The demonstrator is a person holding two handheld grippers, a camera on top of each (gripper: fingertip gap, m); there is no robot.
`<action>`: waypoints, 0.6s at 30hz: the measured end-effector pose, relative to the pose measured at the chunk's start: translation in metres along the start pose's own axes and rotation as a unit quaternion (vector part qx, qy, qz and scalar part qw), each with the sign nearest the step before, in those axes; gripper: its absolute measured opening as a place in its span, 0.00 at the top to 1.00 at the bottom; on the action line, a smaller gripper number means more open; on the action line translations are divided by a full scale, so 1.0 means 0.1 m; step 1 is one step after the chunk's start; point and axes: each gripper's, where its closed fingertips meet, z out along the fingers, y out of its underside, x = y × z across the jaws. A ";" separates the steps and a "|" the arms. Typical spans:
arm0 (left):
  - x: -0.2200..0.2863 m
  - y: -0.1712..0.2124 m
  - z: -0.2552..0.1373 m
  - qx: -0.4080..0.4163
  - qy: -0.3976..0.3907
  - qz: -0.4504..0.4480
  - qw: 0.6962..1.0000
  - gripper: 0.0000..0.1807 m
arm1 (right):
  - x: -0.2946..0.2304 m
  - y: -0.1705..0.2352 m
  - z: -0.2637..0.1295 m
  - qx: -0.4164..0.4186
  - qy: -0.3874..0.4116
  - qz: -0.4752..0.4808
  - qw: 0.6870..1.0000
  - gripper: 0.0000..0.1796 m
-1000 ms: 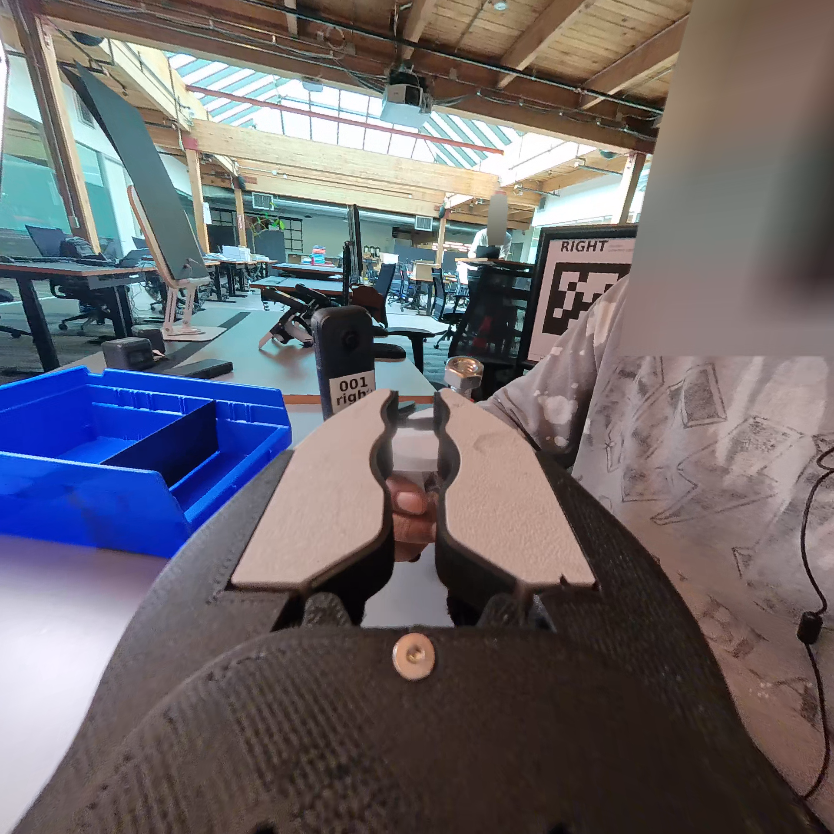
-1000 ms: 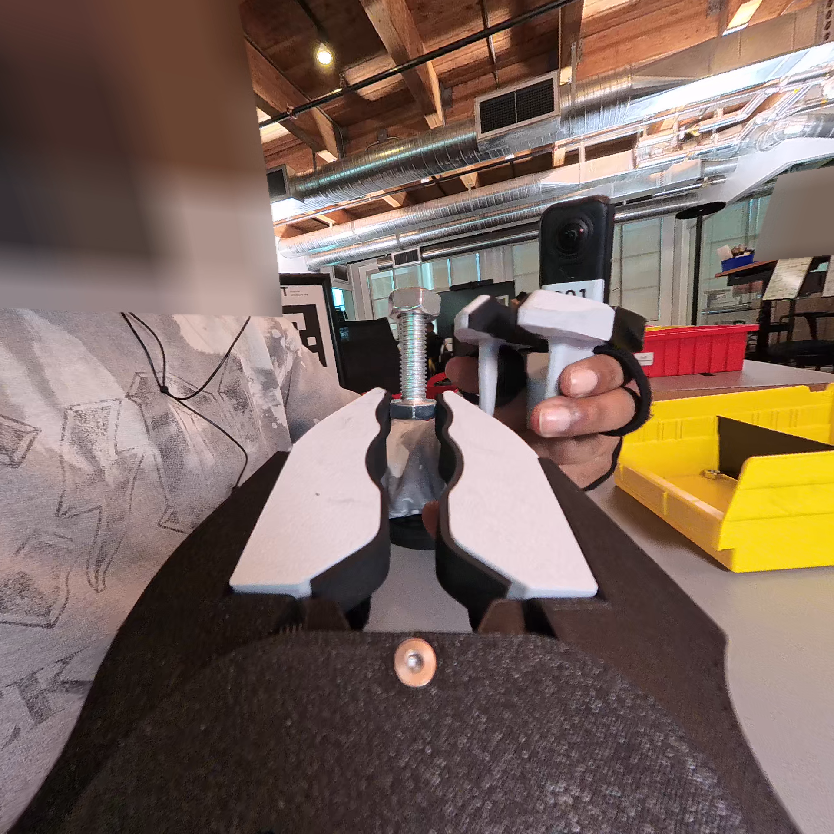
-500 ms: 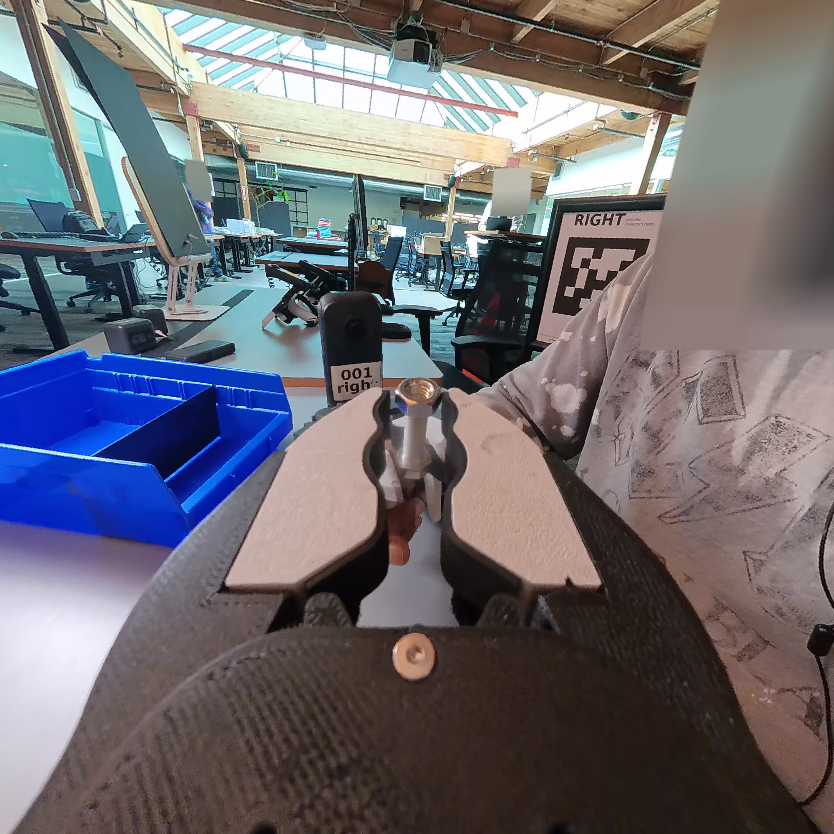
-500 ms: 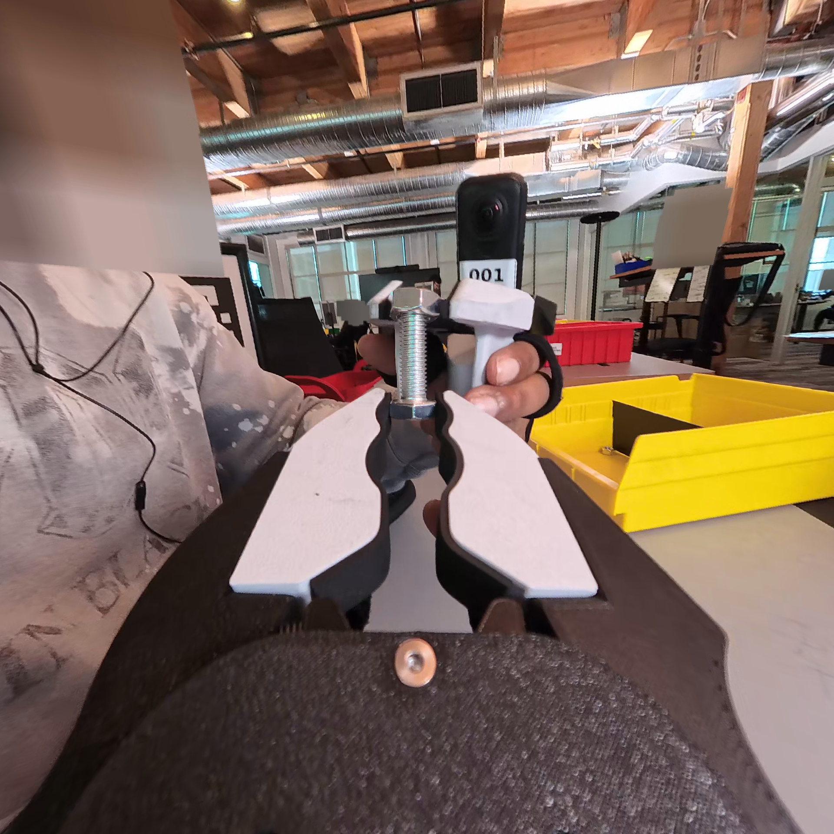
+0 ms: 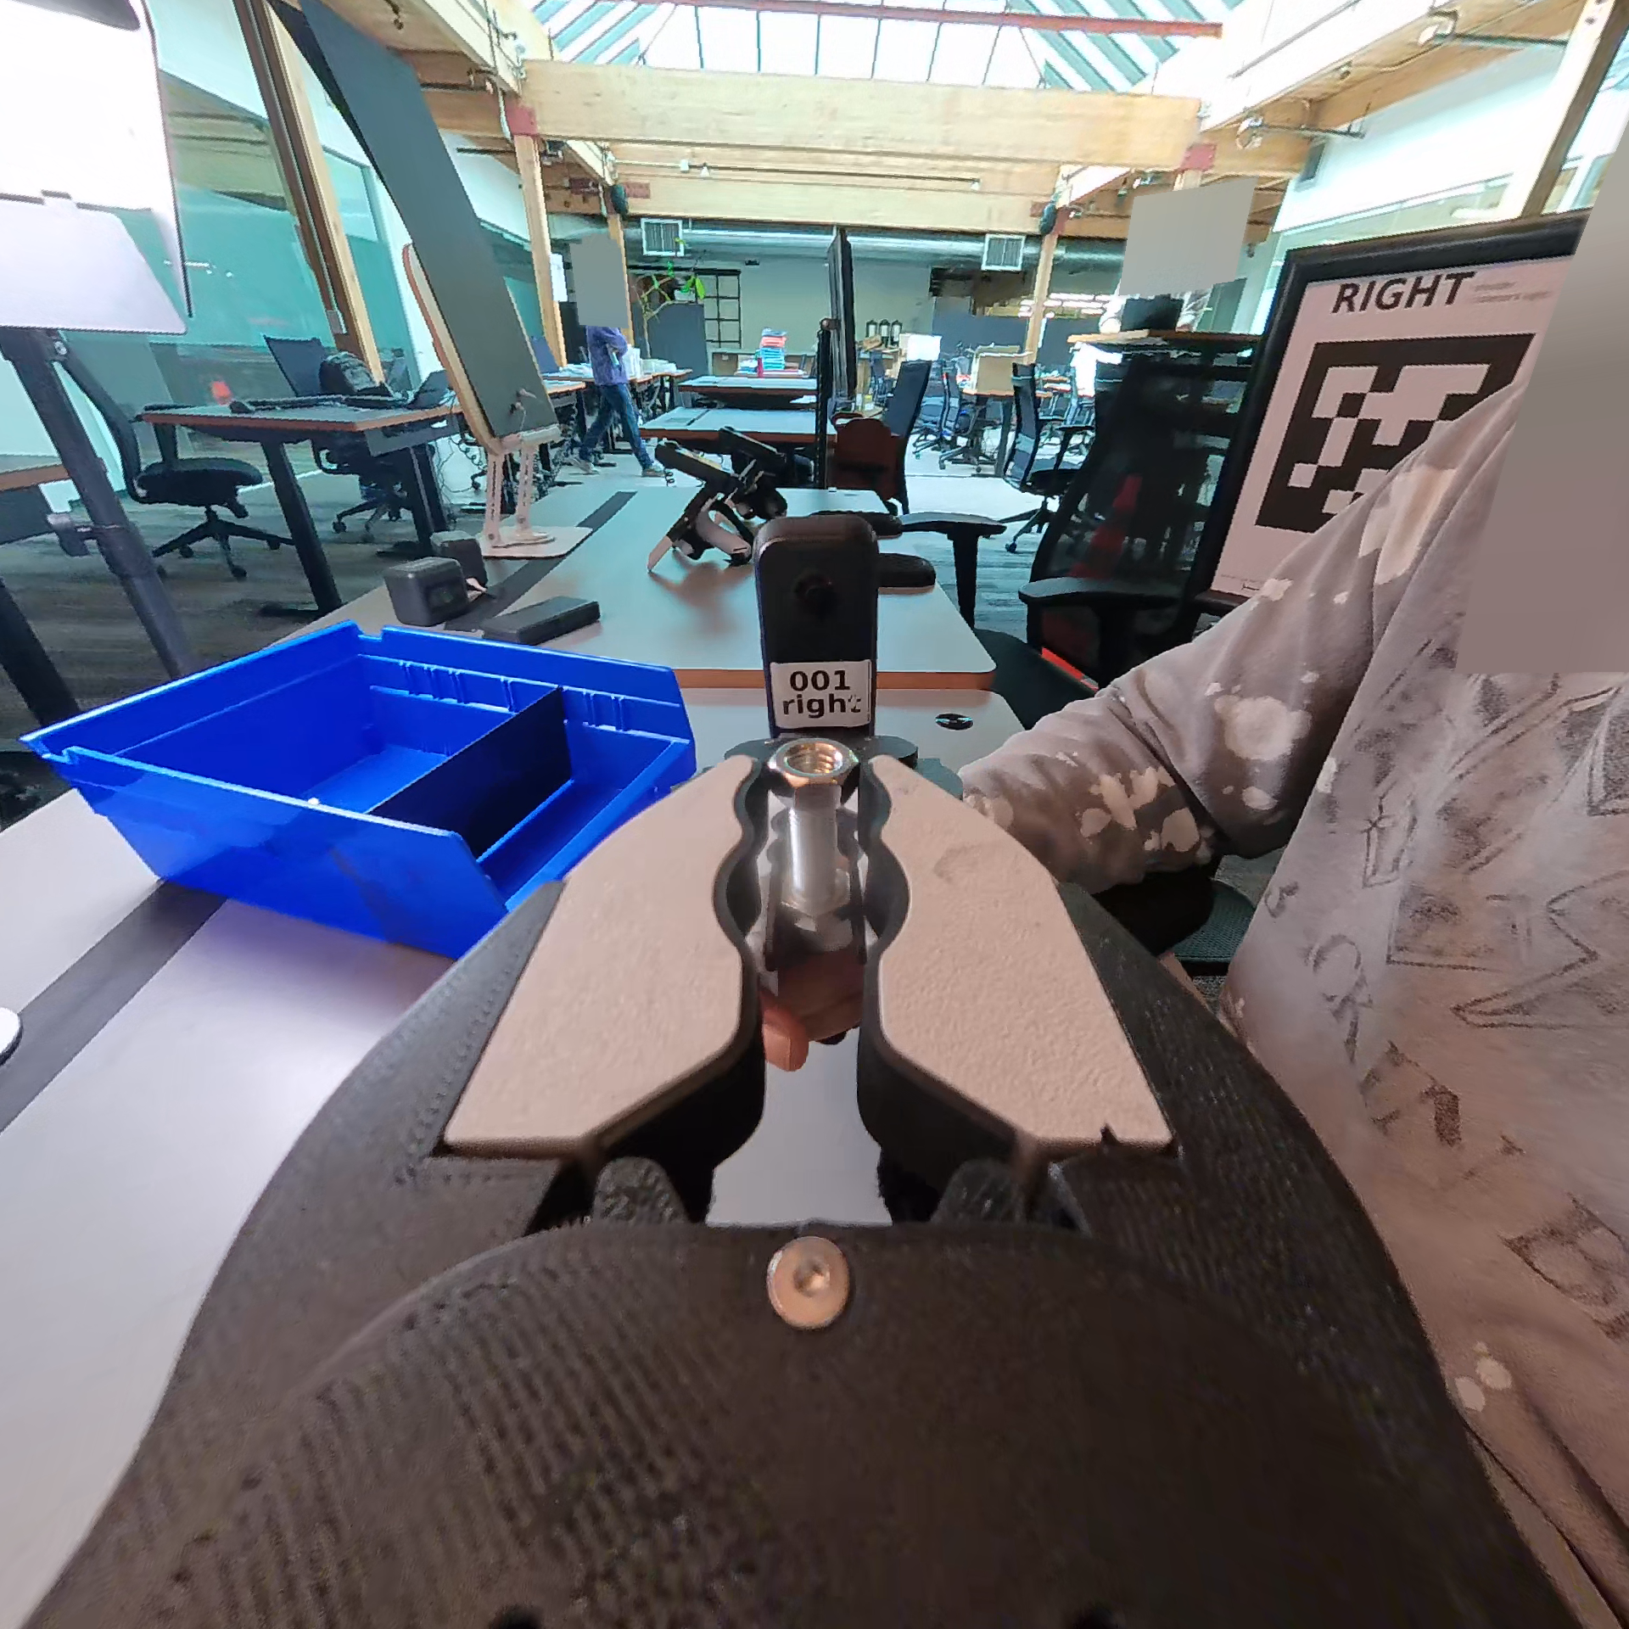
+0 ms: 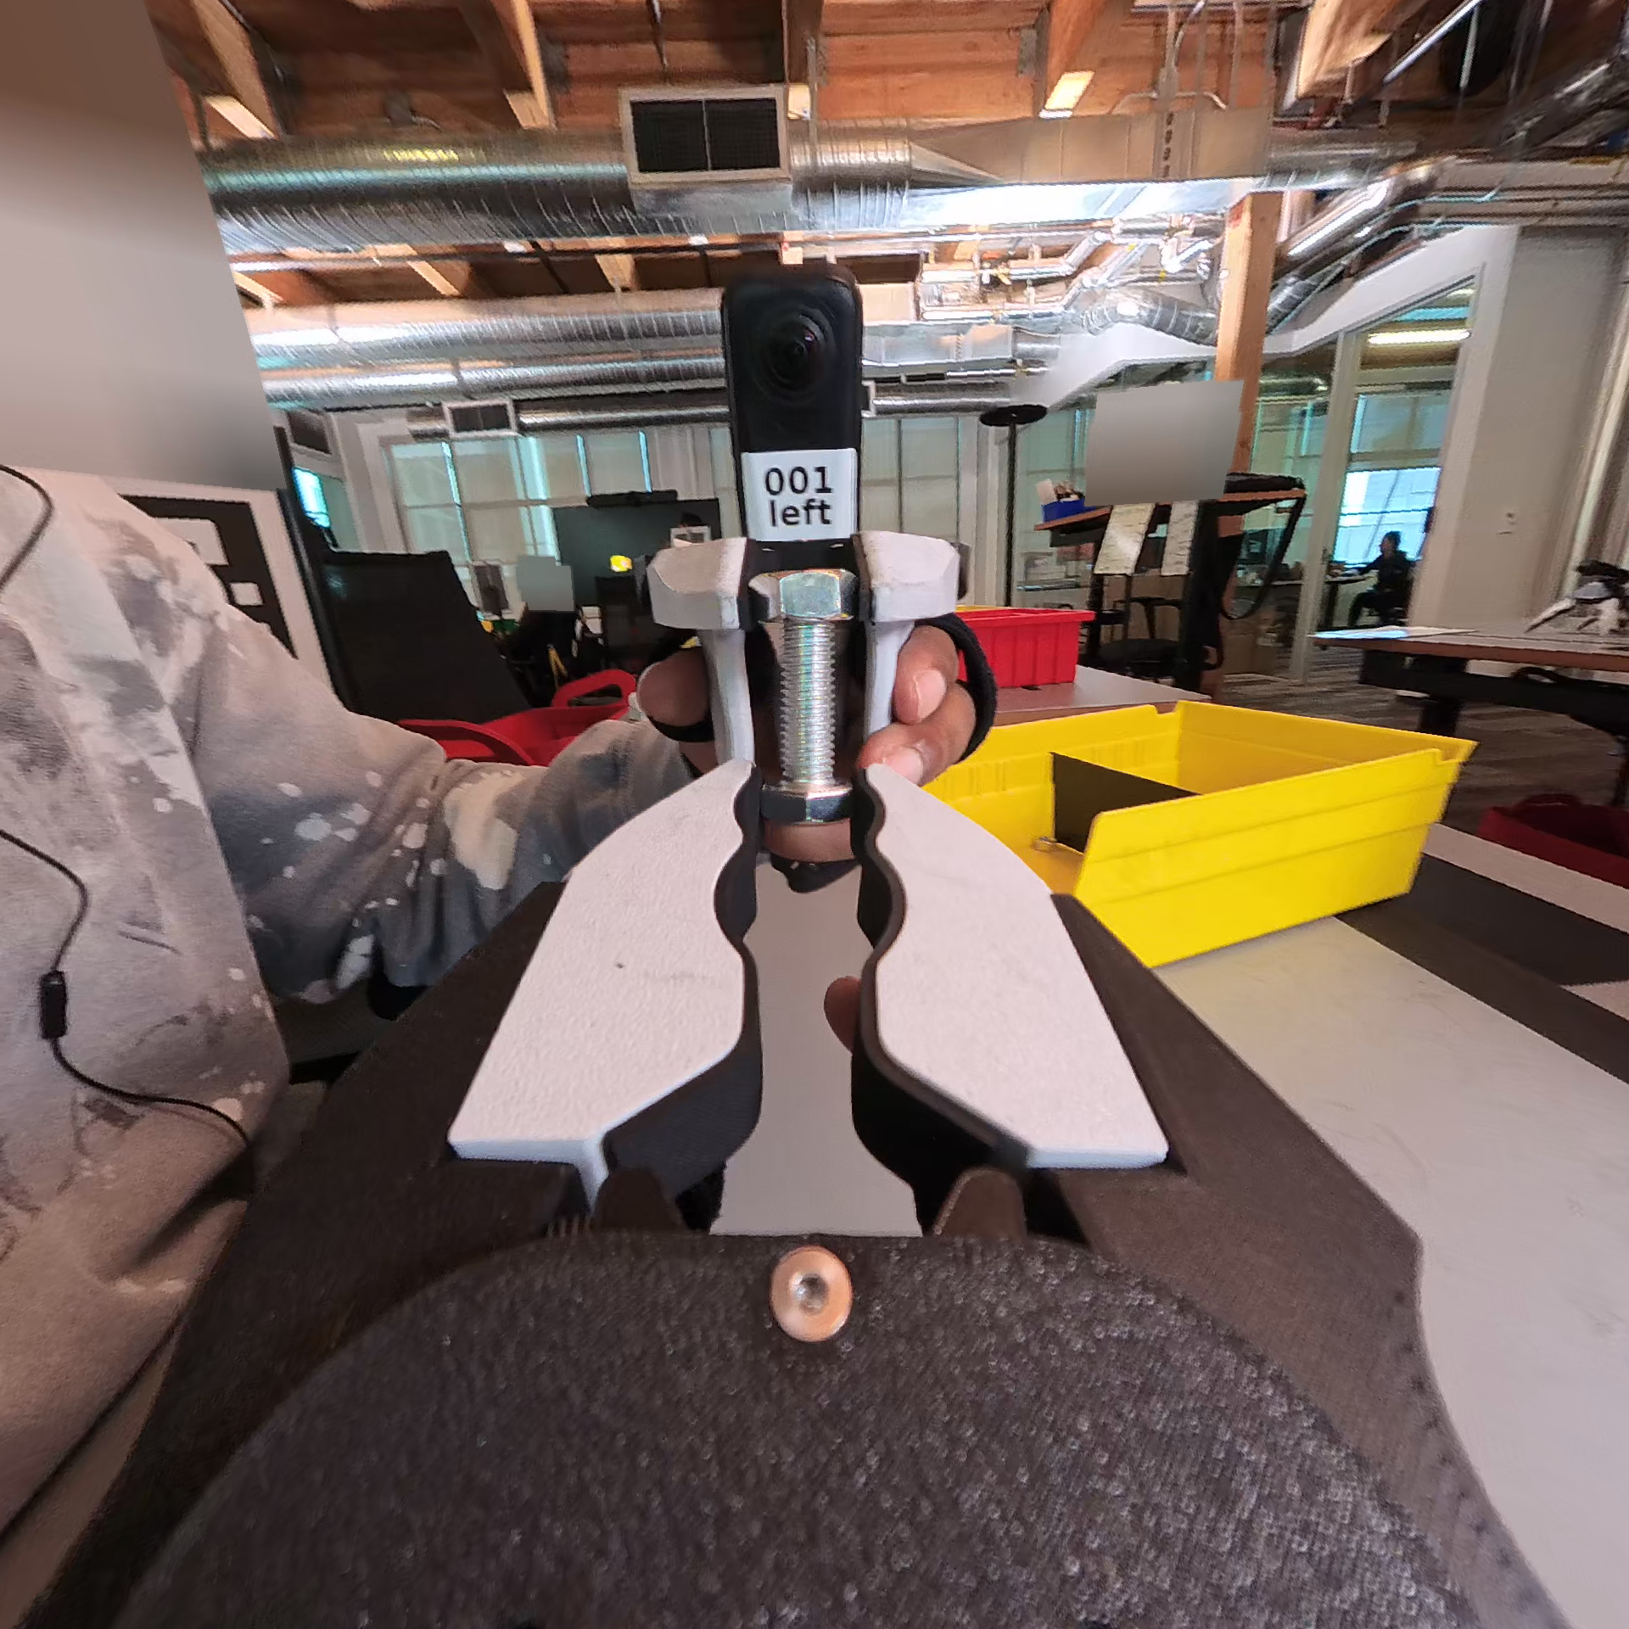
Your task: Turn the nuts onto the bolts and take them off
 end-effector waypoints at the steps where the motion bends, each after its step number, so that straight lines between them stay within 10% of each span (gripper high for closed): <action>1: 0.02 0.00 0.00 0.000 0.005 0.000 1.000 0.89 | -0.02 0.00 0.00 0.001 -0.006 0.003 1.000 0.90; 18: 0.05 -0.10 -0.08 0.015 0.015 0.003 1.000 0.91 | -0.21 -0.12 -0.01 0.026 -0.061 0.005 0.998 0.90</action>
